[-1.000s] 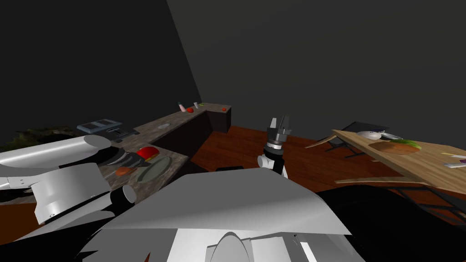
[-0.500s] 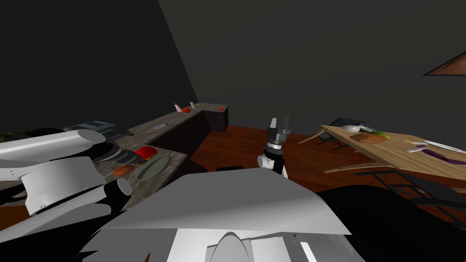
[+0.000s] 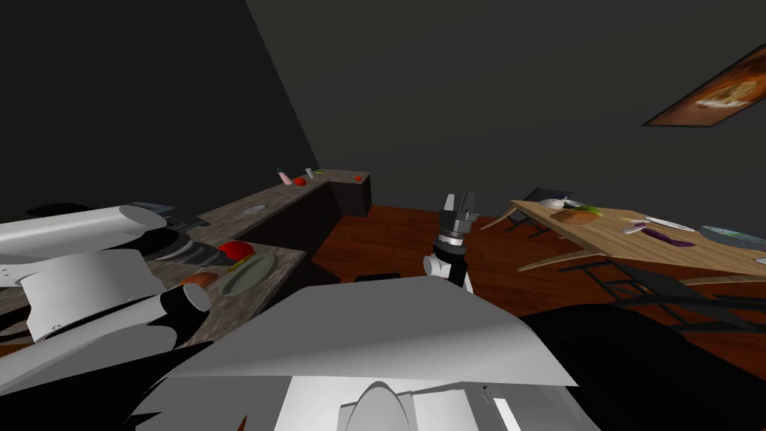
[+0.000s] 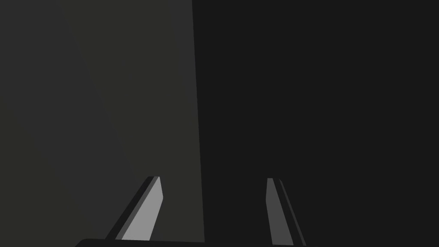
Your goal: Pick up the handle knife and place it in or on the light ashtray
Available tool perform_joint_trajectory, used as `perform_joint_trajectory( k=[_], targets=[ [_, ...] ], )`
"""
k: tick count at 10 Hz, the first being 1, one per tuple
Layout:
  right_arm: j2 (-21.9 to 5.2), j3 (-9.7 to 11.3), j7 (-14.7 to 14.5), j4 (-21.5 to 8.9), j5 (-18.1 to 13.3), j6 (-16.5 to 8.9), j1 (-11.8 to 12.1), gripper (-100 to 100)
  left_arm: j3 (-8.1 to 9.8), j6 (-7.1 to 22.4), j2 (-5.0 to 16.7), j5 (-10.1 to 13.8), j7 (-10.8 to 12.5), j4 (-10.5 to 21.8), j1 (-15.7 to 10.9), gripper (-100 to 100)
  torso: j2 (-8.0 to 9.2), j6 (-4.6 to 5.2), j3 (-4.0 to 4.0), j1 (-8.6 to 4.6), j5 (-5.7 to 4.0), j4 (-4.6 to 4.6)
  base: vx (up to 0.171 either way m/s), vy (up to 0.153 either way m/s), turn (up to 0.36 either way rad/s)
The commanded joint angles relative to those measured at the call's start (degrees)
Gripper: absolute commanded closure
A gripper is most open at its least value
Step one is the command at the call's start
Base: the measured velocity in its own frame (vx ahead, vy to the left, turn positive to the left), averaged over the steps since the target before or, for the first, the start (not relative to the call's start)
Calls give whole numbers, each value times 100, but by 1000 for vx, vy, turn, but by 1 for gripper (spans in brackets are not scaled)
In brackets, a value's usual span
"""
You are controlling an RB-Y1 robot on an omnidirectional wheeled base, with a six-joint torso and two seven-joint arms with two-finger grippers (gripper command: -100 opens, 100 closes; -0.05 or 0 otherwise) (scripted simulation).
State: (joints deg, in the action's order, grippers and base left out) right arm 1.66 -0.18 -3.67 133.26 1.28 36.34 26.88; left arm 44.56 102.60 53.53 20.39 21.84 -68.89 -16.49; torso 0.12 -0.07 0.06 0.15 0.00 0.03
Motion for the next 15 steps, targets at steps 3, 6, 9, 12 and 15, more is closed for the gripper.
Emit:
perform_joint_trajectory(
  k=[3,6,9,12,15],
  targets=[
    [0,0,0,0,0,0,0,0,-47,-104,207,-81,5,498,-224,-100,-2,-1,-1,4,1,-1,-68,-8,-70],
    [0,0,0,0,0,0,0,0,-143,-268,556,-230,37,1010,-627,-100,-5,0,-3,1,0,-1,-84,-19,-122],
    [0,0,0,0,0,0,0,0,-191,-350,731,-304,53,1569,-828,-100,0,3,-1,0,-1,0,-81,-19,-102],
    [0,-1,0,0,0,0,1,0,-172,-327,698,-291,56,1446,-781,0,-25,-2,-14,8,2,-6,-11,-4,0],
    [0,-1,0,0,0,0,1,0,-172,-327,699,-291,56,1446,-781,0,-33,-1,-19,10,3,-8,0,0,0]
  ],
)
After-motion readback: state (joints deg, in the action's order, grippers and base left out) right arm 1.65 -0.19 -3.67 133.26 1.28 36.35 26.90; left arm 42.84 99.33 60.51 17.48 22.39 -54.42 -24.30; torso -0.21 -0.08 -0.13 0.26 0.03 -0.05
